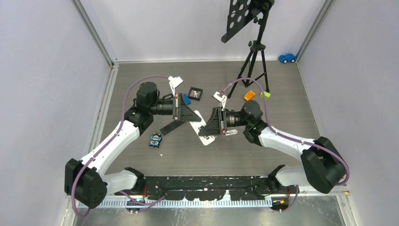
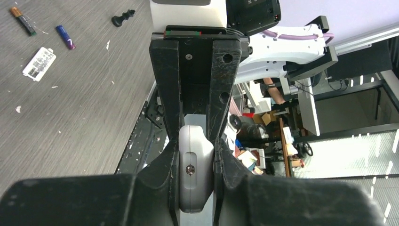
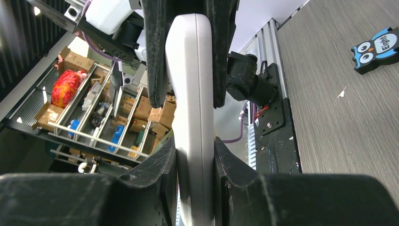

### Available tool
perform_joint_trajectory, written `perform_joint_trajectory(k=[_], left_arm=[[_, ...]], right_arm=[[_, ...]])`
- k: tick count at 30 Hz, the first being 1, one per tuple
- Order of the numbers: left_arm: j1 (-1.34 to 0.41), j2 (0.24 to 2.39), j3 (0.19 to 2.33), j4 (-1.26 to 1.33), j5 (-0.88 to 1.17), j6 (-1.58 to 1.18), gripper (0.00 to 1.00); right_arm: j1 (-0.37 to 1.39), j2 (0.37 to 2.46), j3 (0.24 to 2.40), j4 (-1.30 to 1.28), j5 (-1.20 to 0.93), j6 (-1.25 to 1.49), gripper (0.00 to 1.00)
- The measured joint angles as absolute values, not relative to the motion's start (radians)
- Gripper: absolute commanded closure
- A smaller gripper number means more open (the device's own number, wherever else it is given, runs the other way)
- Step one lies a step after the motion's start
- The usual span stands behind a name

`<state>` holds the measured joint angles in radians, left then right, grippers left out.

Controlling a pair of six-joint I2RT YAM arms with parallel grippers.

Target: Load the batteries into the remote control

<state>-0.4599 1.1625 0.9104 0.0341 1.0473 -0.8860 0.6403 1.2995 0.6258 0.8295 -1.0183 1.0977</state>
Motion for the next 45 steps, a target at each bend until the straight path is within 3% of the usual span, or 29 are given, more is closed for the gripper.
perform_joint_trajectory(k=[1, 2, 4, 6, 8, 13, 18, 24, 29, 32, 39, 45], left_arm=[[-0.460, 1.161, 0.918, 0.012, 1.050, -0.874, 1.00], [-0.461, 1.158, 0.925, -0.006, 1.051, -0.855, 1.00], [-0.461, 1.153, 0.934, -0.029, 1.048, -0.839, 1.00], [-0.461, 1.145, 0.935, -0.035, 1.037, -0.830, 1.00], [-0.463, 1.134, 0.934, -0.059, 1.013, -0.810, 1.00], [-0.463, 1.103, 0.903, -0.095, 0.835, -0.795, 1.00], [-0.422, 1.056, 0.809, -0.104, 0.608, -0.807, 1.00], [-0.387, 1.042, 0.727, -0.105, 0.458, -0.831, 1.00], [-0.387, 1.042, 0.725, -0.102, 0.437, -0.837, 1.00], [-0.387, 1.043, 0.725, -0.101, 0.437, -0.838, 1.00], [-0.387, 1.051, 0.725, -0.101, 0.437, -0.839, 1.00], [-0.387, 1.064, 0.725, -0.101, 0.437, -0.845, 1.00]], right_arm=[[0.642, 1.305, 0.627, 0.830, -1.024, 1.096, 0.93], [0.645, 1.310, 0.630, 0.832, -1.029, 1.090, 0.85], [0.647, 1.312, 0.641, 0.828, -1.035, 1.087, 0.56], [0.645, 1.312, 0.650, 0.813, -1.037, 1.082, 0.35], [0.630, 1.309, 0.652, 0.796, -1.026, 1.092, 0.29], [0.519, 1.248, 0.651, 0.673, -0.956, 1.063, 0.28], [0.454, 1.150, 0.675, 0.305, -0.751, 0.908, 0.33], [0.456, 1.141, 0.750, -0.178, -0.292, 0.766, 0.43], [0.454, 1.251, 0.791, -0.441, 0.036, 0.733, 0.49], [0.452, 1.321, 0.792, -0.514, 0.094, 0.716, 0.51], [0.452, 1.395, 0.792, -0.531, 0.106, 0.687, 0.45], [0.452, 1.420, 0.792, -0.462, 0.076, 0.657, 0.48]])
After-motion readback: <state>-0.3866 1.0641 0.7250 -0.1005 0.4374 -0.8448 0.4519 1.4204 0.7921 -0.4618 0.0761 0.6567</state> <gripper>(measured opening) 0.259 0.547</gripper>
